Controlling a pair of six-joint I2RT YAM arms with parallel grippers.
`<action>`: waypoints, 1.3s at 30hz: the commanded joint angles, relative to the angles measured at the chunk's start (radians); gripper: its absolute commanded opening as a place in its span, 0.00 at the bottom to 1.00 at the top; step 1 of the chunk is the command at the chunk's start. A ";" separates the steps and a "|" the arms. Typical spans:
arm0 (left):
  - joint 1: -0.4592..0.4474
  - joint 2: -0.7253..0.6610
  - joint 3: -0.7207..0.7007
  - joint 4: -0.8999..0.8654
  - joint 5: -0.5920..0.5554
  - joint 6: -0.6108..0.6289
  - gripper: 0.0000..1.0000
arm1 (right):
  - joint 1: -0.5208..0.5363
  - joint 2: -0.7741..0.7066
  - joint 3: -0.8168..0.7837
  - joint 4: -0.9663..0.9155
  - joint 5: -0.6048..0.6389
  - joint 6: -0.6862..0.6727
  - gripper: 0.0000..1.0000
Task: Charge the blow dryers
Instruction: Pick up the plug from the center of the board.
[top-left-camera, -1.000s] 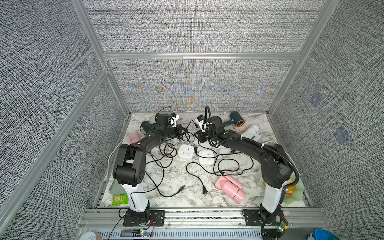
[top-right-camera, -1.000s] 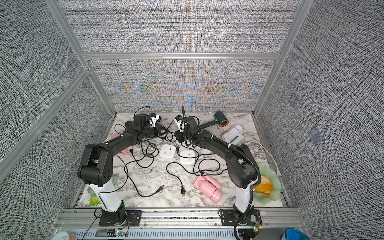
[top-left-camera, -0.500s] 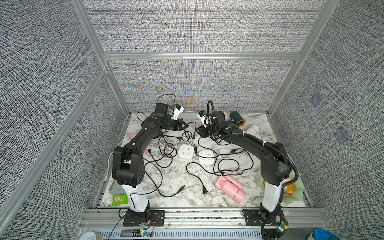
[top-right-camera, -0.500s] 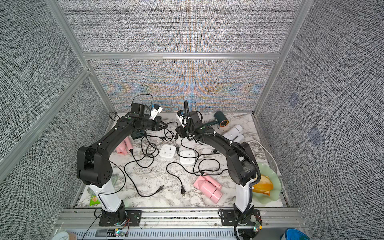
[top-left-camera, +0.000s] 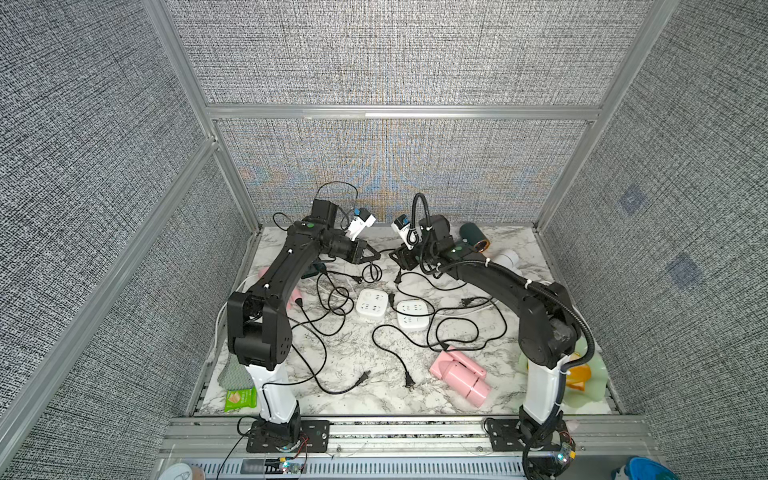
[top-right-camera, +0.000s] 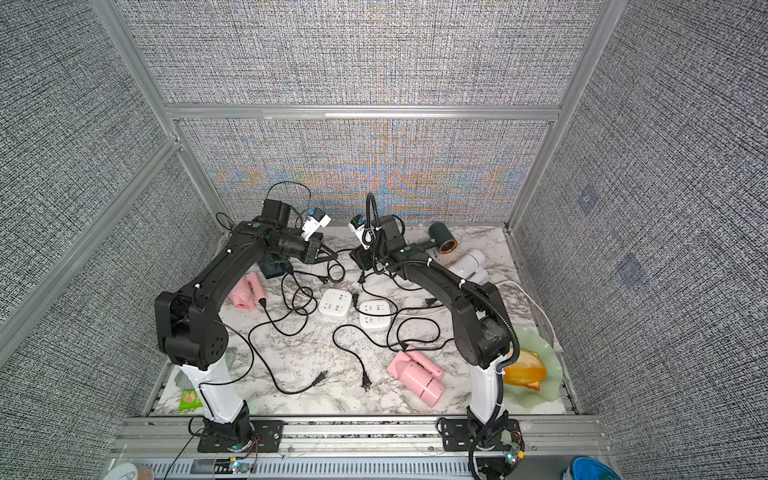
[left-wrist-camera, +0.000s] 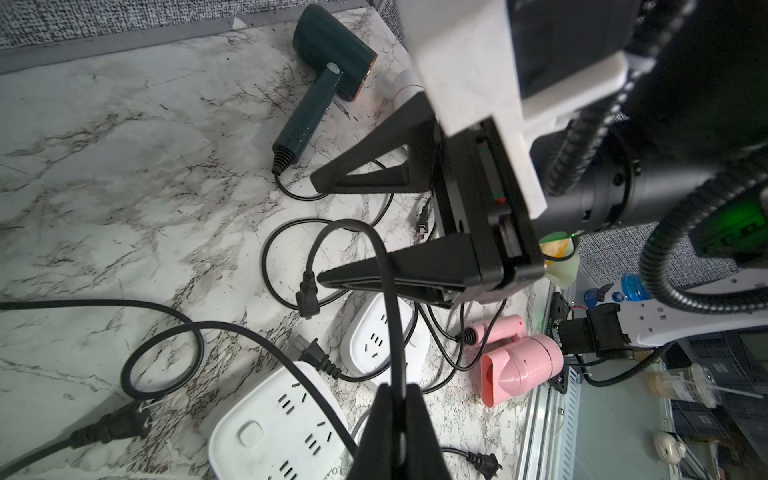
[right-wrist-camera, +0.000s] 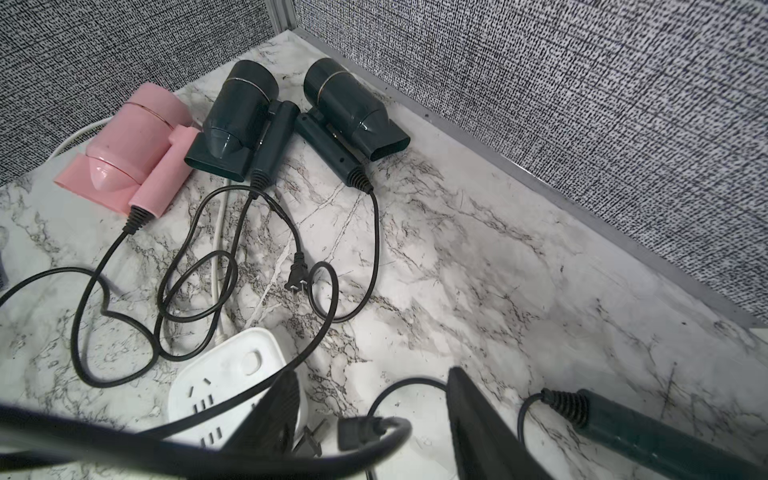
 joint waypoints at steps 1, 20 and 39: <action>0.000 0.023 0.051 -0.092 0.041 0.078 0.03 | 0.001 0.005 0.004 -0.010 -0.021 -0.017 0.43; -0.034 0.064 0.037 0.401 -0.198 -0.244 0.44 | 0.016 -0.135 -0.091 -0.051 0.254 0.158 0.00; -0.224 -0.439 -0.708 0.802 -0.421 -0.466 0.52 | 0.020 -0.119 0.039 -0.300 0.279 0.366 0.00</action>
